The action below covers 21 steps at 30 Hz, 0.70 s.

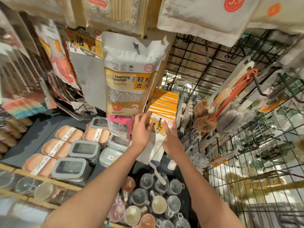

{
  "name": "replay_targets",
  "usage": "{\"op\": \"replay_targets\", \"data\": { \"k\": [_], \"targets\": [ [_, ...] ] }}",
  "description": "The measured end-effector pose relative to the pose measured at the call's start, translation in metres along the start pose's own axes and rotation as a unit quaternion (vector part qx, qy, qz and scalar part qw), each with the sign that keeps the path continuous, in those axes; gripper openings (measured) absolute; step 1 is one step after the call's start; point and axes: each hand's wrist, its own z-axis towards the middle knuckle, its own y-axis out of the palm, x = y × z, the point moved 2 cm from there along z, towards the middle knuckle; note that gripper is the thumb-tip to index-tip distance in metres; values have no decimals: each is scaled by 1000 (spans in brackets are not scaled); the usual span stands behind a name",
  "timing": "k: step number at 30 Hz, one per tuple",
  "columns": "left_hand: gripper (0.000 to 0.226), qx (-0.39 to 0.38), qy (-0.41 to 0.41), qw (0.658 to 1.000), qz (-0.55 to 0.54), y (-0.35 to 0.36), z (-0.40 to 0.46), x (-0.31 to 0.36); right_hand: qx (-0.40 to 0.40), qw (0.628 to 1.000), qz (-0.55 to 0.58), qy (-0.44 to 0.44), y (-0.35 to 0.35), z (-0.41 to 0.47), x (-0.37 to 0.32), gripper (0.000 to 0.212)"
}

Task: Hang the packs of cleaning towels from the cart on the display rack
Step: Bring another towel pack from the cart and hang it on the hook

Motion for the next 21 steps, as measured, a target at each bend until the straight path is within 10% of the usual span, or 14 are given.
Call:
{"op": "replay_targets", "data": {
  "k": [12, 21],
  "targets": [
    [60, 78, 23, 974, 210, -69, -112, -10, -15, 996, 8, -85, -3, -40, -2, 78],
    [72, 156, -159, 919, 324, -159, -254, -61, -150, 895, -88, -411, 80, -150, -117, 63]
  ]
}}
